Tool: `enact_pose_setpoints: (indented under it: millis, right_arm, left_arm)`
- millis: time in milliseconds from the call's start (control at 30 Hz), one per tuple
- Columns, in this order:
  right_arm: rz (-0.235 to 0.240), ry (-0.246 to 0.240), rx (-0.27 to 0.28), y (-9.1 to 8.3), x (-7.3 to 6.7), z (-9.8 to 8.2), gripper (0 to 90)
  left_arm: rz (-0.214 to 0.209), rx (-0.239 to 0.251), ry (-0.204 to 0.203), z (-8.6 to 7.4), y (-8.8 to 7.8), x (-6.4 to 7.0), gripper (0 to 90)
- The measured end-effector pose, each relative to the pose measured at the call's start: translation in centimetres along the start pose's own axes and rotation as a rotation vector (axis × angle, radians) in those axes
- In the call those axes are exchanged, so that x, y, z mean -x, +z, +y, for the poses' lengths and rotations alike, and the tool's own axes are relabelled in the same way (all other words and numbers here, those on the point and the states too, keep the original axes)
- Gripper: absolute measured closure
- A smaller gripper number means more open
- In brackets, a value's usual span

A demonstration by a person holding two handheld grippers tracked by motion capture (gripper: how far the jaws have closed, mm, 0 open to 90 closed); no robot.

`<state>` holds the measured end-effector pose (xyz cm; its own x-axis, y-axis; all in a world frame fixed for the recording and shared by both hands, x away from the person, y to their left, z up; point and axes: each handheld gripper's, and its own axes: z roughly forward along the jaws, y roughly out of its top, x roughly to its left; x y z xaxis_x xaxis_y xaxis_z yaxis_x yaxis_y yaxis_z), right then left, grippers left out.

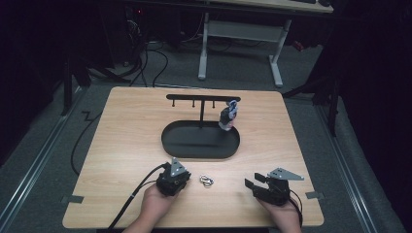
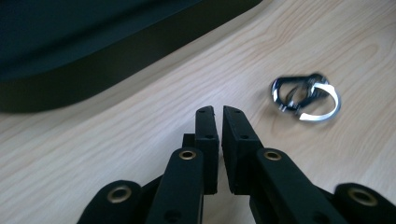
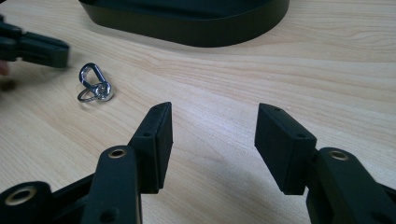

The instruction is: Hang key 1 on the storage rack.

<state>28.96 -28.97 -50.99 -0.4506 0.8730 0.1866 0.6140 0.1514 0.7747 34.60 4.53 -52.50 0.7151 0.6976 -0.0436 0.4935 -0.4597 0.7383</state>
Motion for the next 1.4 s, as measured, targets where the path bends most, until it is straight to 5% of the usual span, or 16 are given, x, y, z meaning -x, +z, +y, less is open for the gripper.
enact_pose_setpoints:
  millis: [300, 667, 800, 967, 1000, 1033, 1067, 1100, 1133, 1200, 1300, 1400]
  right_arm:
    - [0.028, 0.004, -0.004, -0.3, 0.3, -0.2, 47.2]
    - [0.038, 0.008, -0.014, -0.4, 0.3, -0.1, 47.8]
    - [0.049, 0.011, -0.015, -0.5, 0.2, -0.2, 50.0]
    - [0.082, 0.002, -0.034, 0.0, -0.7, -0.2, 57.3]
    - [0.1, -0.009, -0.039, 0.3, -1.1, -0.1, 58.5]
    - [0.1, -0.009, -0.039, 0.3, -1.1, -0.1, 58.5]
    - [0.105, -0.009, -0.046, 0.4, -1.4, -0.1, 58.7]
    - [0.115, -0.018, -0.057, 0.6, -1.8, -0.2, 60.0]
    - [0.115, -0.018, -0.057, 0.6, -1.8, -0.2, 60.0]
    - [0.12, -0.038, -0.065, 1.1, -2.6, -0.1, 61.6]
    - [0.122, -0.046, -0.073, 1.6, -3.4, 0.0, 65.7]
    - [0.121, -0.064, -0.078, 2.1, -4.3, 0.1, 72.6]
  left_arm:
    - [-0.049, -0.032, 0.053, 1.3, 1.5, 2.6, 84.4]
    - [-0.244, -0.026, 0.165, 3.0, 3.4, 10.3, 80.7]
    - [-0.247, 0.006, 0.161, 2.8, 2.7, 10.3, 79.5]
    - [-0.173, 0.027, 0.133, 1.6, 0.6, 7.0, 74.7]
    - [-0.112, 0.036, 0.099, 0.4, -0.6, 4.5, 71.8]
    - [-0.112, 0.036, 0.099, 0.4, -0.6, 4.5, 69.0]
    - [-0.078, 0.039, 0.084, -0.2, -1.2, 3.3, 69.0]
    - [-0.001, 0.04, 0.057, -1.4, -2.5, 0.9, 61.2]
    - [-0.001, 0.04, 0.057, -1.4, -2.5, 0.9, 58.9]
    - [0.064, 0.042, -0.018, -3.4, -4.7, -2.7, 52.8]
    - [0.111, 0.012, -0.11, -5.5, -6.6, -5.9, 41.3]
    - [0.155, 0.036, -0.179, -7.5, -8.4, -8.1, 38.4]
